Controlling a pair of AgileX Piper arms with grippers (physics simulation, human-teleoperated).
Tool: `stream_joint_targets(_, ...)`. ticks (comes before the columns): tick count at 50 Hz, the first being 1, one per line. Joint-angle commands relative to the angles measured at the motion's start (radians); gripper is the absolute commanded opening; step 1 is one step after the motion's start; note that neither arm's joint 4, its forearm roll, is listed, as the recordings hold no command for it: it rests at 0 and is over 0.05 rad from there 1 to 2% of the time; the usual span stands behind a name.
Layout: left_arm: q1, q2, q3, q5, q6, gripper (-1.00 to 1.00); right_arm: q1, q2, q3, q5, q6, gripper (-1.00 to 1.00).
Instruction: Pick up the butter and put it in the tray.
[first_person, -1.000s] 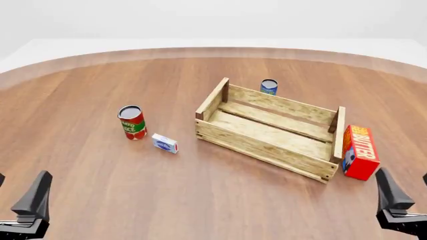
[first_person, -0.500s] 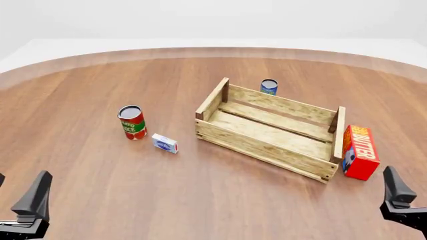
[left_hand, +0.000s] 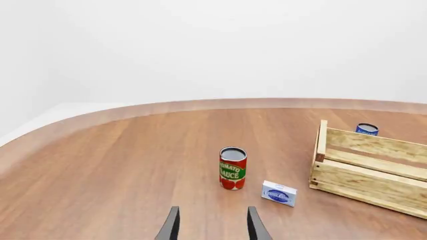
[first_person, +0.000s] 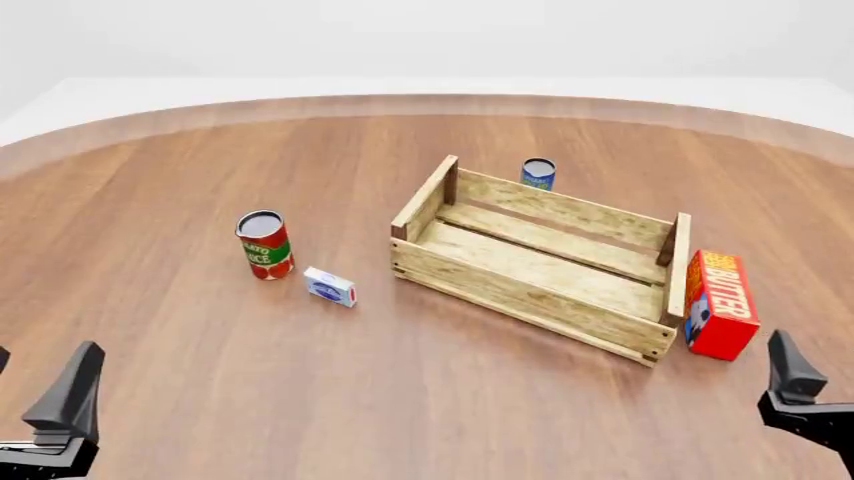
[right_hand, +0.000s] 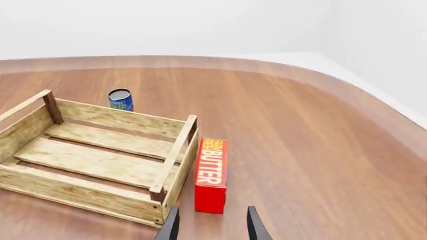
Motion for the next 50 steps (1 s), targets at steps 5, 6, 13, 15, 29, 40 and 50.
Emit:
stream_joint_targets(5, 0.0, 0.0, 0.0, 0.0, 0.0, 1.0, -0.008, 0.125, 0.007, -0.116, 0.001, 1.0)
stream_joint_targets(6, 0.0, 0.0, 0.0, 0.0, 0.0, 1.0, -0.008, 0.135, 0.007, -0.126, 0.001, 1.0)
stream_joint_targets(13, 0.0, 0.0, 0.0, 0.0, 0.0, 1.0, -0.008, 0.205, 0.007, -0.194, 0.006, 1.0)
stream_joint_targets(15, 0.0, 0.0, 0.0, 0.0, 0.0, 1.0, -0.007, 0.23, 0.007, -0.217, 0.006, 1.0)
stream_joint_targets(29, 0.0, 0.0, 0.0, 0.0, 0.0, 1.0, -0.002, 0.391, 0.001, -0.366, 0.007, 1.0)
stream_joint_targets(40, 0.0, 0.0, 0.0, 0.0, 0.0, 1.0, -0.009, 0.532, 0.002, -0.495, 0.006, 1.0)
stream_joint_targets(50, 0.0, 0.0, 0.0, 0.0, 0.0, 1.0, -0.013, 0.624, -0.007, -0.568, 0.006, 1.0)
